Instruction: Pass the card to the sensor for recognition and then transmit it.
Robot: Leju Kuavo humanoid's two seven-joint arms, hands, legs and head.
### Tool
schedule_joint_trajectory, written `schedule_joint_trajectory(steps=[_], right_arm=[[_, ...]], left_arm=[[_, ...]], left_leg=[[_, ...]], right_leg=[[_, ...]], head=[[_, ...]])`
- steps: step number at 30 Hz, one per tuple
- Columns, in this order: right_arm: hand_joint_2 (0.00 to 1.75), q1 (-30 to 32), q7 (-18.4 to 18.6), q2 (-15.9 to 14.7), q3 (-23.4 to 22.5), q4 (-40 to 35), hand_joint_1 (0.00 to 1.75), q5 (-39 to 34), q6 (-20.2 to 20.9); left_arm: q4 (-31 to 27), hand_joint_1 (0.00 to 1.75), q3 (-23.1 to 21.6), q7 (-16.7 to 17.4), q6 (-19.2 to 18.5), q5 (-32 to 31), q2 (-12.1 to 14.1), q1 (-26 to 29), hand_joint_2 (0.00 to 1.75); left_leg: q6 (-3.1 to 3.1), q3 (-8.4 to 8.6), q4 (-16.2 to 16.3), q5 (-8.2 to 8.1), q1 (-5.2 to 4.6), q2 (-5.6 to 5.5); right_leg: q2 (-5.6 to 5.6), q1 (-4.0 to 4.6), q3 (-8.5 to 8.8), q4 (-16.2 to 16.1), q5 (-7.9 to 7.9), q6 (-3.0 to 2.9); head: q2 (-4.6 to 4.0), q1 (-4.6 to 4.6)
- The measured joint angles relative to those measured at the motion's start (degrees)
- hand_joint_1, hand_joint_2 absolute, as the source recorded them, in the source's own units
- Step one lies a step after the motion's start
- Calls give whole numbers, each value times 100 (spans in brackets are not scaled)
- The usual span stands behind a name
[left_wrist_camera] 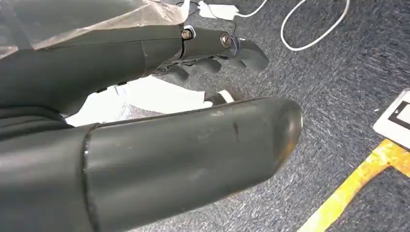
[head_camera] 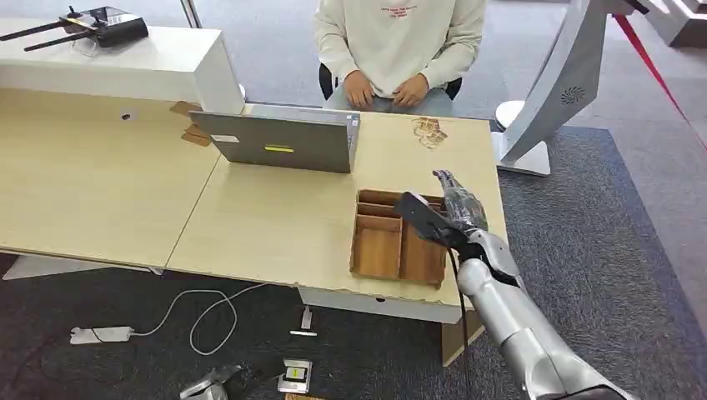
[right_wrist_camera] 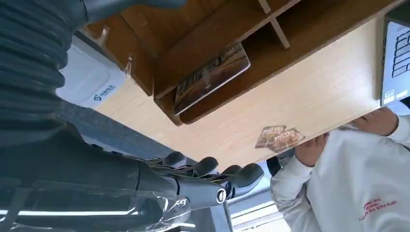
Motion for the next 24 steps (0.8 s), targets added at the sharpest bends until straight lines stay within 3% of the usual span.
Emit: schedule_joint_trajectory(steps=[14, 15, 16, 24], right_arm=[[175, -3, -33, 20, 0, 22, 0, 0, -11], [175, -3, -35, 20, 0, 24, 37, 0, -11], [175, -3, -35, 20, 2, 24, 175, 0, -11], [175, -26, -55, 7, 2, 74, 175, -74, 70]], left_arm=[[0, 0, 0, 0, -7, -17, -4, -32, 0], [0, 0, 0, 0, -7, -17, -4, -33, 0], [0, 0, 0, 0, -7, -17, -4, -33, 0], [0, 0, -4, 0, -7, -33, -7, -54, 0]], left_leg=[[0, 0, 0, 0, 0, 0], [0, 0, 0, 0, 0, 0], [0, 0, 0, 0, 0, 0], [0, 0, 0, 0, 0, 0]], right_leg=[[0, 0, 0, 0, 0, 0], [0, 0, 0, 0, 0, 0], [0, 0, 0, 0, 0, 0], [0, 0, 0, 0, 0, 0]], head=[[0, 0], [0, 0], [0, 0], [0, 0]])
